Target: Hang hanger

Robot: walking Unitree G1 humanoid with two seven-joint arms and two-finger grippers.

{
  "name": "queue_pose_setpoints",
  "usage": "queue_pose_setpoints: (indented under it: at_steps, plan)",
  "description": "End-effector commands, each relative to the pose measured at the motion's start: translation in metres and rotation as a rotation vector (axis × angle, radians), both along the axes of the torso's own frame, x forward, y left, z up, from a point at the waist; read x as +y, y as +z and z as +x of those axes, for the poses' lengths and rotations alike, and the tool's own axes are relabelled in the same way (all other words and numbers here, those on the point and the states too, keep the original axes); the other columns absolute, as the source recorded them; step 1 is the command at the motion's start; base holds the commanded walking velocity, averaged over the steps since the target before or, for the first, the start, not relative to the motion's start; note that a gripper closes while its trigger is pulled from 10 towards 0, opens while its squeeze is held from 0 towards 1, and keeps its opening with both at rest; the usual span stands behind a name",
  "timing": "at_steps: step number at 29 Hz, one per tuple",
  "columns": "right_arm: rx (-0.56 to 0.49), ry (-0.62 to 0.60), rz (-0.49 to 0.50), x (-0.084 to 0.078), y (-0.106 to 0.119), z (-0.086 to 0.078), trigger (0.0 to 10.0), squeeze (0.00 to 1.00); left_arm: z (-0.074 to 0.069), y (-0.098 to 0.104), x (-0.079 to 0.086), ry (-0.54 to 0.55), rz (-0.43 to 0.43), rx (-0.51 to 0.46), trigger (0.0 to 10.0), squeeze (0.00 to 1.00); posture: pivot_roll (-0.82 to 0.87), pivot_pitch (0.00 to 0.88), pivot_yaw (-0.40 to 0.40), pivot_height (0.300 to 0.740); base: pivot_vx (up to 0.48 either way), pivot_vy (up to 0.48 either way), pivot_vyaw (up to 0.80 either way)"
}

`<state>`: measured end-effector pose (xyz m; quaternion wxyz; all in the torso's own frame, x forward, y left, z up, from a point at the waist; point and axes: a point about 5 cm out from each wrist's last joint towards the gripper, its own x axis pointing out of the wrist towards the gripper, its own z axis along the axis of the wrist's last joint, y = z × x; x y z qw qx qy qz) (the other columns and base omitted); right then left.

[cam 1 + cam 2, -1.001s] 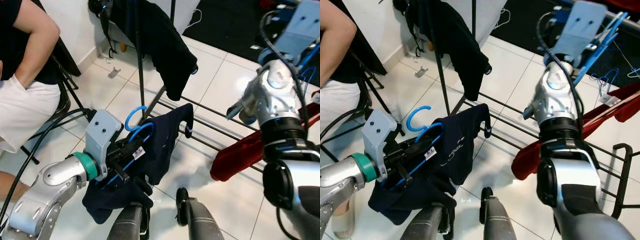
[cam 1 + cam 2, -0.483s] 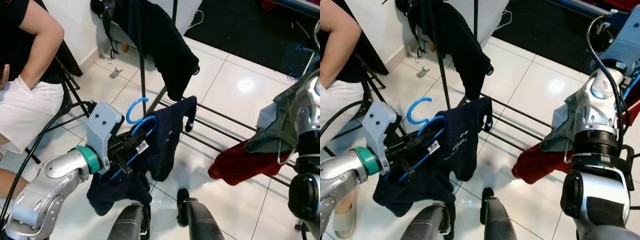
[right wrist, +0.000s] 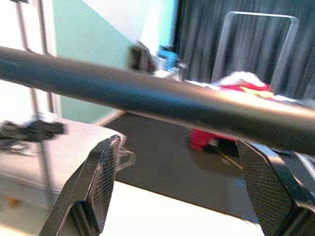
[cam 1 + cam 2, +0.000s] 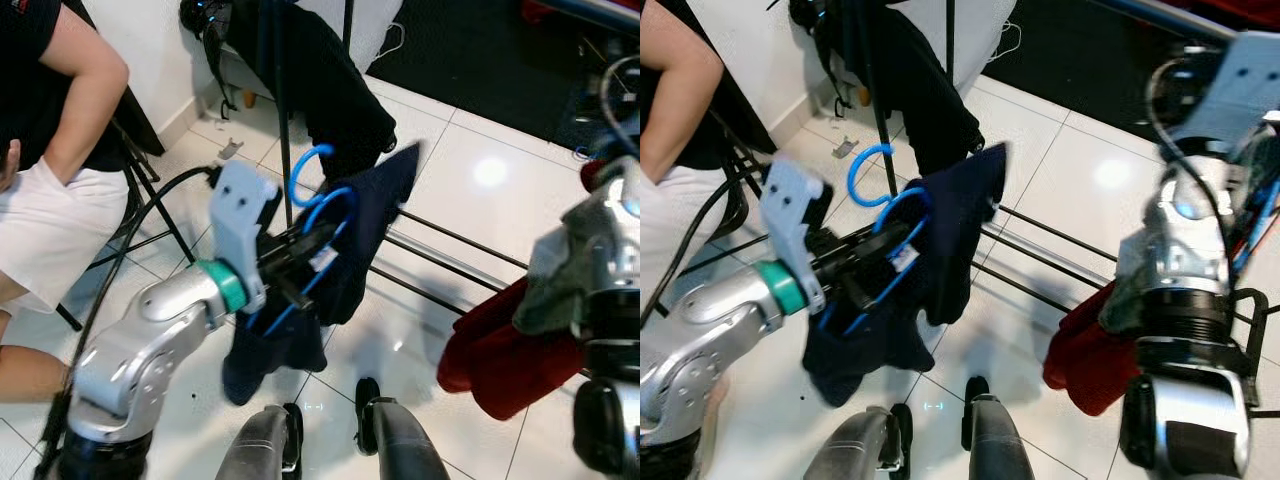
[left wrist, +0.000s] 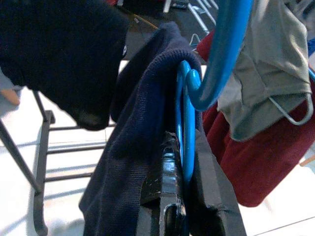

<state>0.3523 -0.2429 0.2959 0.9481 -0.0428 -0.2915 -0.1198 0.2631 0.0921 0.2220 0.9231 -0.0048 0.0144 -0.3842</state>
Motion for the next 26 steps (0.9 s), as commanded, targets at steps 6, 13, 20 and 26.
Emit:
queue_pose_setpoints:
  at_steps: [6,13,20,26]
  plan:
    - [0.049,0.160,-0.025,0.045,-0.009,-0.007,10.0,0.00,-0.001,0.001,-0.025,-0.075,-0.022,0.015,10.0,0.00,-0.07,0.184,0.086,0.740,0.000,0.000,0.00]
    - [0.128,0.186,-0.025,0.057,-0.034,-0.026,10.0,1.00,0.001,0.001,-0.037,-0.097,-0.018,0.036,10.0,0.00,-0.09,0.192,0.087,0.740,0.000,0.000,0.00]
    - [0.138,0.146,-0.116,0.061,-0.052,-0.062,10.0,0.99,0.013,-0.004,-0.042,-0.043,0.019,0.054,10.0,0.00,-0.10,0.203,0.088,0.740,0.000,0.000,0.00]
    - [0.087,0.238,-0.309,0.078,-0.054,-0.095,10.0,0.00,0.022,-0.015,-0.039,0.000,0.073,0.072,10.0,0.00,-0.11,0.212,0.097,0.740,0.000,0.000,0.00]
